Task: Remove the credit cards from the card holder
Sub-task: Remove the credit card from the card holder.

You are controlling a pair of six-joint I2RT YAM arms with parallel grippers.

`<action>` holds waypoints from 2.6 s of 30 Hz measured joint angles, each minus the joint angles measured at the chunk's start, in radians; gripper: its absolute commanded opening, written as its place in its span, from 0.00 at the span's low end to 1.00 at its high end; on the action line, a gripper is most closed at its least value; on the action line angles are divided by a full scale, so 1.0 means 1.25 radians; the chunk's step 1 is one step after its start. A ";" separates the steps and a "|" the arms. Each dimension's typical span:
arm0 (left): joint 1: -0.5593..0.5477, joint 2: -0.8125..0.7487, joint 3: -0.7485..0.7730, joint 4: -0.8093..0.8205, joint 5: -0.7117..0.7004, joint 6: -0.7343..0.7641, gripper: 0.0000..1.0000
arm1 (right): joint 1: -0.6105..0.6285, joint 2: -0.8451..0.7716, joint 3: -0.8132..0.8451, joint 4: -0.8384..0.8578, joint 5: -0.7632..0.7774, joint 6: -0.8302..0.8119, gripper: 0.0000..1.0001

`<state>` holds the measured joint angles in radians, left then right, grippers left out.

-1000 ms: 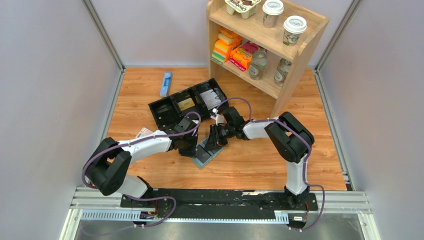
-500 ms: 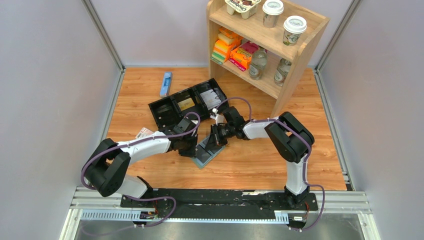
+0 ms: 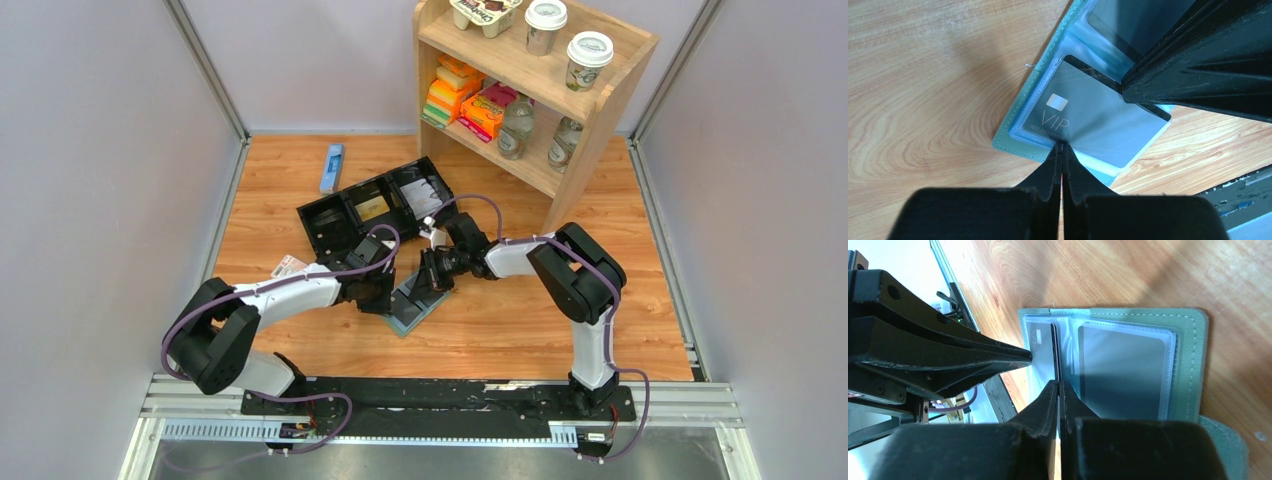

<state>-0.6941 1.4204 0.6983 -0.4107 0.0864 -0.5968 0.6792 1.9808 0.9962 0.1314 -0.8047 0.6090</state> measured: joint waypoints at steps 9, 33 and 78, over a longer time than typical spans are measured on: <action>0.000 -0.003 -0.004 0.001 0.001 -0.001 0.00 | -0.002 -0.002 -0.002 0.052 -0.024 0.024 0.06; -0.005 -0.011 -0.014 -0.002 0.001 -0.001 0.00 | 0.030 0.013 0.063 0.064 -0.042 -0.001 0.00; -0.011 0.002 0.017 -0.015 -0.054 0.005 0.27 | -0.016 -0.065 -0.006 -0.104 0.096 -0.047 0.39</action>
<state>-0.7074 1.4223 0.7200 -0.4297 0.0185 -0.5907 0.6586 1.8992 0.9890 0.0013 -0.6846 0.5499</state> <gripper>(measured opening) 0.280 0.376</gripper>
